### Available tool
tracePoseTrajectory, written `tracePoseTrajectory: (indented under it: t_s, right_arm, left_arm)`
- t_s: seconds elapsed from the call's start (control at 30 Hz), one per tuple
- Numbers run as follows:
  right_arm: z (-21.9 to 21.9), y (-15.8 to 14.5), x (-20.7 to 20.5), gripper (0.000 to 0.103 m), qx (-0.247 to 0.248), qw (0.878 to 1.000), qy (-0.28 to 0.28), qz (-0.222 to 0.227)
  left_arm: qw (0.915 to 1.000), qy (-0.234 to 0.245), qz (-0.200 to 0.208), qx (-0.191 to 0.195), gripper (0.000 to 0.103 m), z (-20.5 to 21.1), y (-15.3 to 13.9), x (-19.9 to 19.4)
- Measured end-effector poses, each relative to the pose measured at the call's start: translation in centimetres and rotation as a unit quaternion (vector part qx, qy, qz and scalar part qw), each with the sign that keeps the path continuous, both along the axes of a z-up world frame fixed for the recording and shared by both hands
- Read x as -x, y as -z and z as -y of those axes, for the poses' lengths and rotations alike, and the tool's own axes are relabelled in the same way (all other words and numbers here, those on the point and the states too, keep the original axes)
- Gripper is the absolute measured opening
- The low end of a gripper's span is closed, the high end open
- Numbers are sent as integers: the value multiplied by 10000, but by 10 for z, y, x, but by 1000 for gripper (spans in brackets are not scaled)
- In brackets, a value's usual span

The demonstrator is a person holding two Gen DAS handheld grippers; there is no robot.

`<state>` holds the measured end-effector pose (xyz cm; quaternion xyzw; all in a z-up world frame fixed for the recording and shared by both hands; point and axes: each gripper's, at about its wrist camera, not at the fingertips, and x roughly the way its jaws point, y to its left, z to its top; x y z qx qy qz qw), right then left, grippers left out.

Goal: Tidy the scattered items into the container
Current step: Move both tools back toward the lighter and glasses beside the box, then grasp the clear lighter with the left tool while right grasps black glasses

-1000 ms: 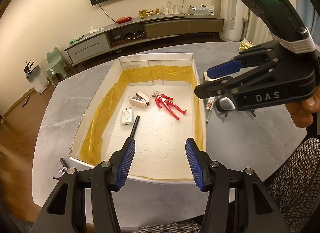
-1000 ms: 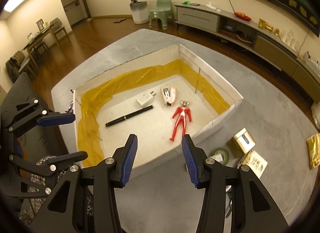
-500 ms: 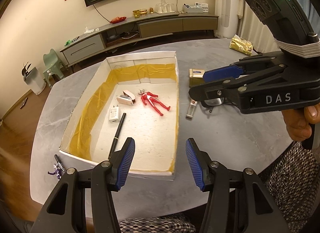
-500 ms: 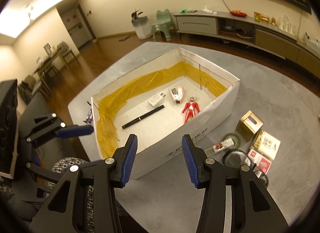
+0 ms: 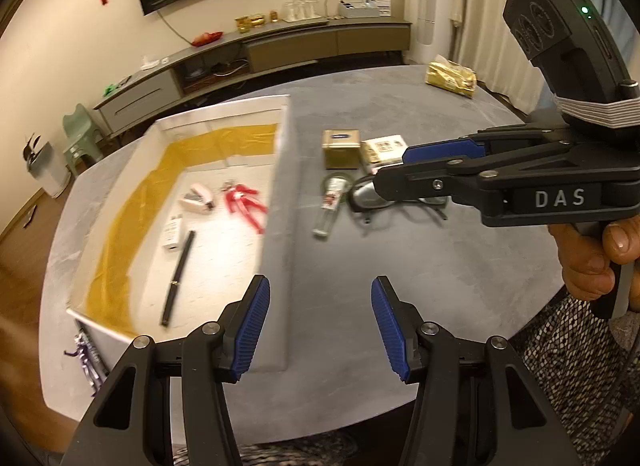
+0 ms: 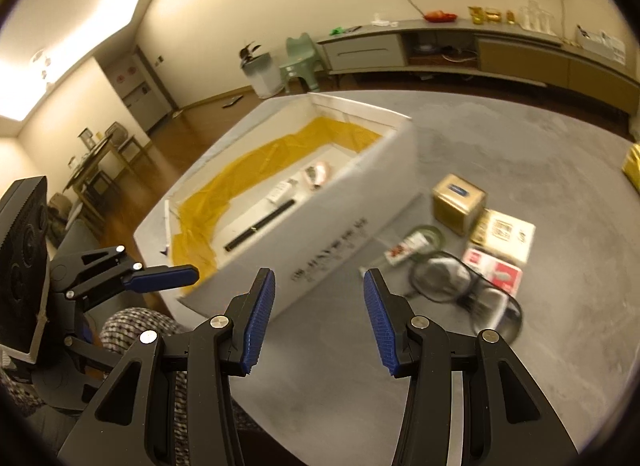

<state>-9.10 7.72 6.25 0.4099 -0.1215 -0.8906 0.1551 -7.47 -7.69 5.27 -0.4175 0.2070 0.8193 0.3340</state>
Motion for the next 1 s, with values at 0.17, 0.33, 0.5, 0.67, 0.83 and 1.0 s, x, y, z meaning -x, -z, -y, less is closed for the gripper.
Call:
tracePoseTrajectory:
  t_s: [0.17,0.33,0.5,0.67,0.83,1.0]
  right_arm:
    - [-29,17,-7,49,-110,9993,347,103]
    - [-61,34,-10,50,-215,9963,775,292]
    - [-83,45,-9,50,-268,9931,1057,440]
    - [-97,58,-1,50,-308,9900,1217,637]
    - [-111,72,15,50,-439,9880,1242,802]
    - [-107,77,36,50,-637,9924,900,548]
  left_arm:
    - [9999,124,113,-3,54,-25,12,-3]
    - [9995,171,263,19,54,-46,28,-1]
    - [9991,224,370,35,54,-67,45,6]
    - [9989,114,430,-133,54,-88,59,25]
    - [9977,-49,576,-367,55,-104,75,50]
    - [9947,-202,857,-539,55,-104,99,66]
